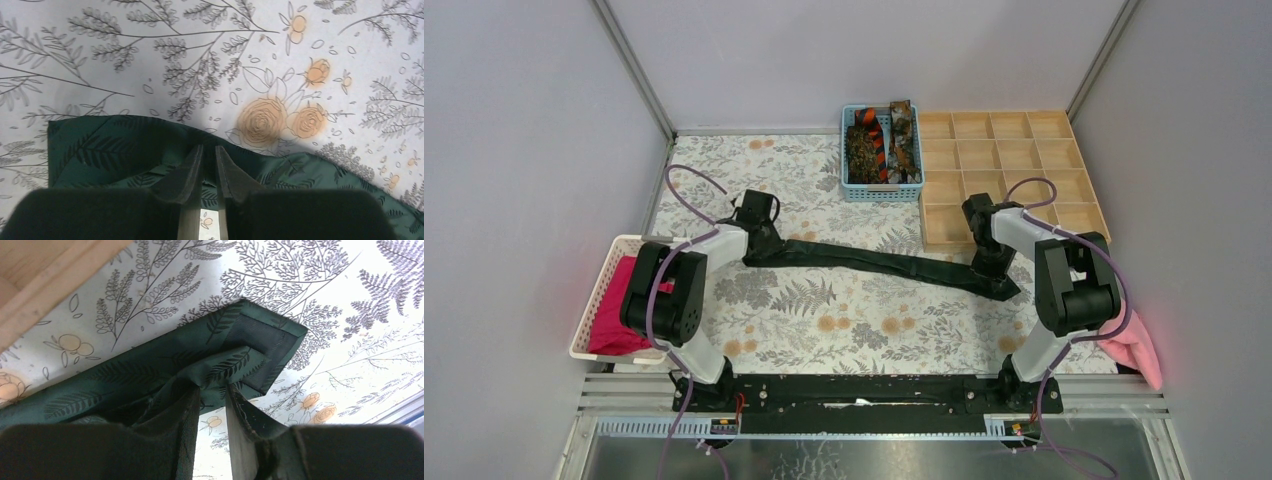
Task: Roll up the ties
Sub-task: Flatten out the tie at the center of the board.
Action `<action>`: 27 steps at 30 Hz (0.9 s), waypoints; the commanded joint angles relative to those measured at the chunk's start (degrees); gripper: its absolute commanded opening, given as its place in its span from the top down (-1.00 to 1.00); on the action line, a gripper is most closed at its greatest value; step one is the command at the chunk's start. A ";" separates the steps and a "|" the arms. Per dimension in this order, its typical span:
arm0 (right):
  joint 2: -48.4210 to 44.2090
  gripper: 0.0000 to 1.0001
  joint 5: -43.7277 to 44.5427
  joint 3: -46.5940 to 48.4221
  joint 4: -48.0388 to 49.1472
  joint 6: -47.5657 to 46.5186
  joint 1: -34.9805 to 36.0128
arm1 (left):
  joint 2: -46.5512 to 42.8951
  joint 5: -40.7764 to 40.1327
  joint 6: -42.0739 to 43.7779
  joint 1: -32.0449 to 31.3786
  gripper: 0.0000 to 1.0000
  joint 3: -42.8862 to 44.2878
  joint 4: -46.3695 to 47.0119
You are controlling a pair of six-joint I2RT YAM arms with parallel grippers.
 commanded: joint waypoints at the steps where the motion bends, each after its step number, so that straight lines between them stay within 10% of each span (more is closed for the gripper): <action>1: 3.96 0.26 5.37 -3.19 -2.57 3.13 -2.88 | -0.15 -4.86 0.23 1.17 0.55 -0.45 -4.98; 27: -1.30 0.51 2.85 -5.59 4.15 -0.80 -4.41 | -19.41 -0.92 -2.04 2.81 0.41 -10.04 -2.74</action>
